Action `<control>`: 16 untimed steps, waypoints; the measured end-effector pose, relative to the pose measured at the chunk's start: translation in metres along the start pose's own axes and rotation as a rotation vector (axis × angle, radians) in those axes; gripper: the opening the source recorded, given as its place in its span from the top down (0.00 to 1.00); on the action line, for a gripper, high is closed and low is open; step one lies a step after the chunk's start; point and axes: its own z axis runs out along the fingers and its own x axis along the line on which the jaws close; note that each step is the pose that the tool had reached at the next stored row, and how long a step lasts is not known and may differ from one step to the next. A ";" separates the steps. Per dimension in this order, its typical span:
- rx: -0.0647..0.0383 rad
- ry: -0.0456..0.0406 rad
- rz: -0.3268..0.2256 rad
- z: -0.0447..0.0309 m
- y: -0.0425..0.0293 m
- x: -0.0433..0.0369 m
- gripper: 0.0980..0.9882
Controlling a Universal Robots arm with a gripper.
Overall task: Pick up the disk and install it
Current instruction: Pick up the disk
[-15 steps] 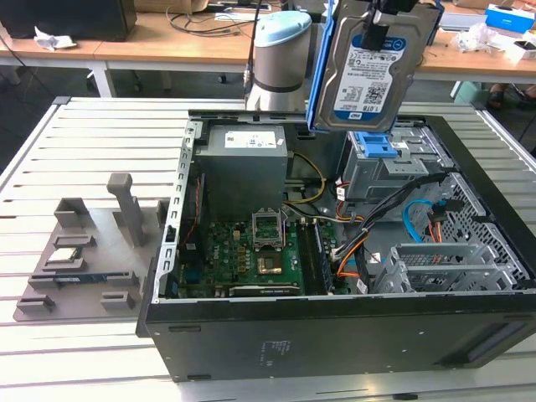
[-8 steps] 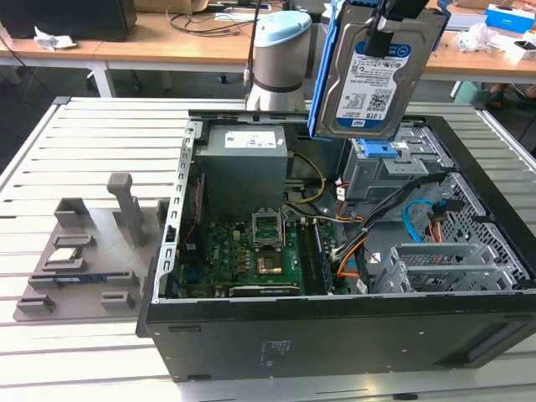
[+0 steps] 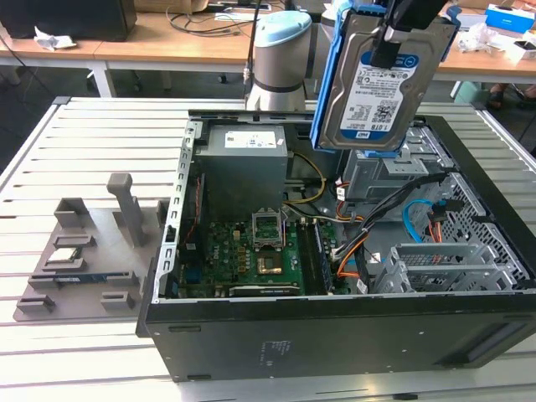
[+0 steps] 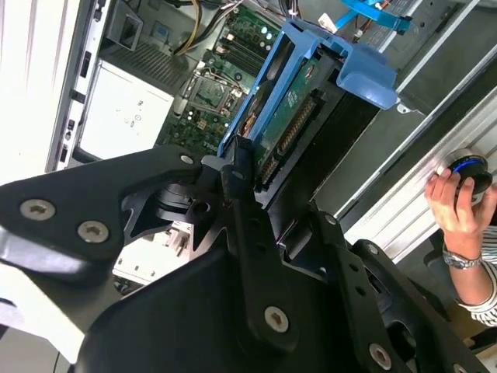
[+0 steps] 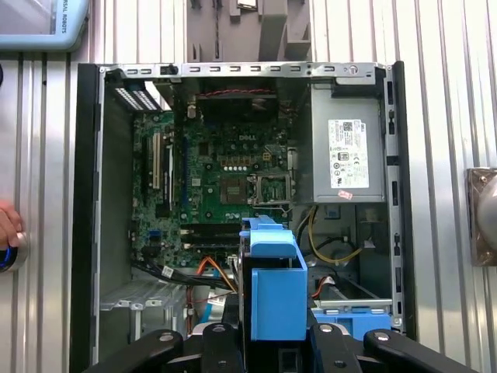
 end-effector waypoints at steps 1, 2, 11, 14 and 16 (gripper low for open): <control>0.000 0.0000 0.000 0.0001 0.0000 0.0014 0.70; 0.000 0.0000 0.000 0.0002 -0.0001 0.0035 0.70; 0.000 0.0000 0.000 0.0011 -0.0007 0.0201 0.70; 0.000 0.0000 0.000 0.0014 -0.0008 0.0241 0.70; 0.000 0.0000 0.000 0.0015 -0.0009 0.0266 0.70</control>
